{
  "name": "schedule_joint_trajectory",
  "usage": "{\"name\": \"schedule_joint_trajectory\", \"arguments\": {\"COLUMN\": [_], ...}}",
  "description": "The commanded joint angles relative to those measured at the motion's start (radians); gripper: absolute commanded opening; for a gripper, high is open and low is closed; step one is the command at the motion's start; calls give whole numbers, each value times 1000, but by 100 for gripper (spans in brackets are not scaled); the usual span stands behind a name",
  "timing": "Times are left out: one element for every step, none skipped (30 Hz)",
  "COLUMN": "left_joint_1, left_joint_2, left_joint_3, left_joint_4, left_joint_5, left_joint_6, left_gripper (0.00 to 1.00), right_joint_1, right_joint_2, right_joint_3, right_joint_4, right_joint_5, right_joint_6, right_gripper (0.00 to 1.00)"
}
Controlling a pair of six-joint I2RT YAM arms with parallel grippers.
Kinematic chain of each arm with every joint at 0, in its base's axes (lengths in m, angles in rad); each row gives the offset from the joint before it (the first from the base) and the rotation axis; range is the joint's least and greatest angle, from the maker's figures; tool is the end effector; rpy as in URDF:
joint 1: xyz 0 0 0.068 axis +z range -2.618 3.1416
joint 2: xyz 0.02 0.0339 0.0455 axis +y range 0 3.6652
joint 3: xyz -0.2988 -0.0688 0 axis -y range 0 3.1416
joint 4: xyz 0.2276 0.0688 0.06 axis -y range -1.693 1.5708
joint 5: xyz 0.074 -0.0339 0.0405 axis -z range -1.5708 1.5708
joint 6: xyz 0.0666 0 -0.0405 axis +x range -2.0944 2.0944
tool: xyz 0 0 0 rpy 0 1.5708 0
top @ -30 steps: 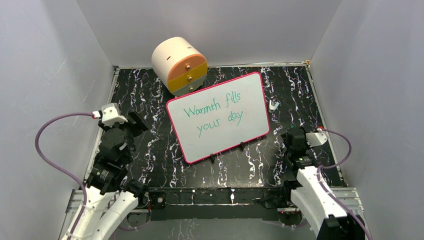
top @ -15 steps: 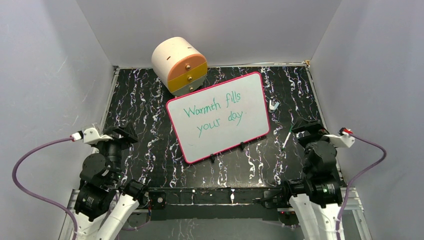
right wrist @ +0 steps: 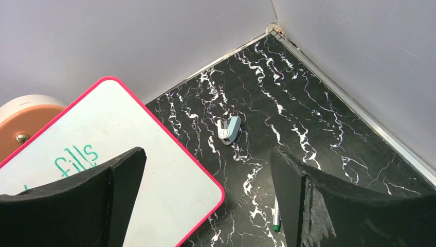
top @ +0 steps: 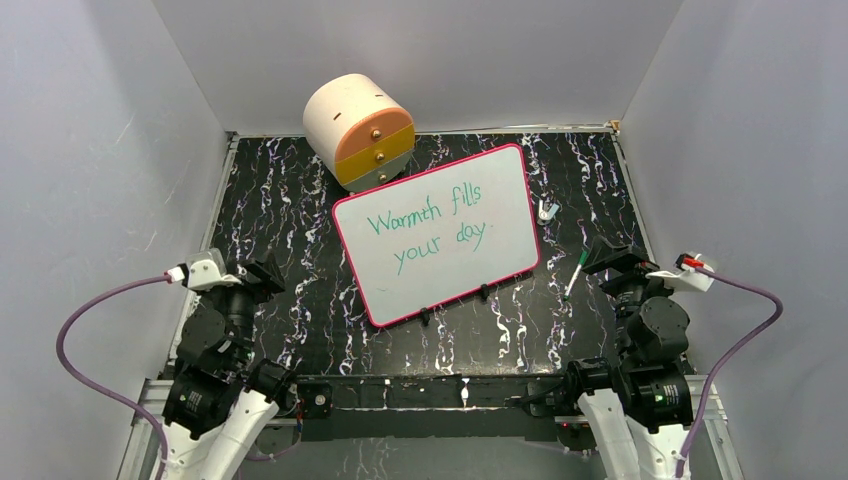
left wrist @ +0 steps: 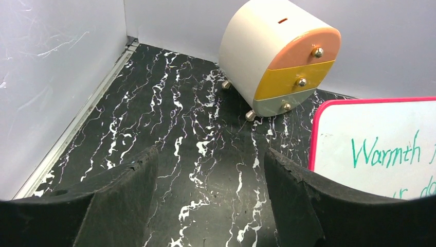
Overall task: Write a sentence on the whiteboard
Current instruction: Reset both arms
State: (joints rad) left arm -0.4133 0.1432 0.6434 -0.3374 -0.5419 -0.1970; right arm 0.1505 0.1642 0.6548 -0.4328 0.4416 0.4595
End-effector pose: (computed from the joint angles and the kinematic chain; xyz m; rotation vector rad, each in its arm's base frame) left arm 0.0363 0.0216 0.3392 -0.2958 1.4017 -0.1210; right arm 0.0356 -0.0234 0.3303 0.5752 1.4075 0.1539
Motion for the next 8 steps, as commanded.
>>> {"name": "schedule_joint_trajectory", "arguments": {"left_joint_1": [5,5,6,5,5,5,6,6], "left_joint_2": [-9,-11,-15,-22,-29,-35,-40,-41], "left_joint_3": [1,-2,-5,-8,-13,-17,-17,-17], "left_joint_4": [58,61,65,67,73,79,81,82], "left_joint_5": [-3,-4,-4,-3,1,6,6,2], "left_joint_6": [28,28,29,28,29,32,33,32], "left_gripper": [71,71,71,71,71,71,71,71], "right_joint_1": [-6,-6,-6,-6,-5,-5,-5,-5], "right_joint_2": [-9,-9,-8,-7,-5,-5,-5,-6], "right_joint_3": [28,28,27,26,28,28,27,27], "right_joint_4": [77,79,81,81,80,79,79,80], "right_joint_5": [-19,-18,-17,-15,-16,-17,-18,-17], "right_joint_6": [-49,-52,-56,-59,-59,-59,-59,-59], "right_gripper": [99,99,99,99,99,99,99,99]}}
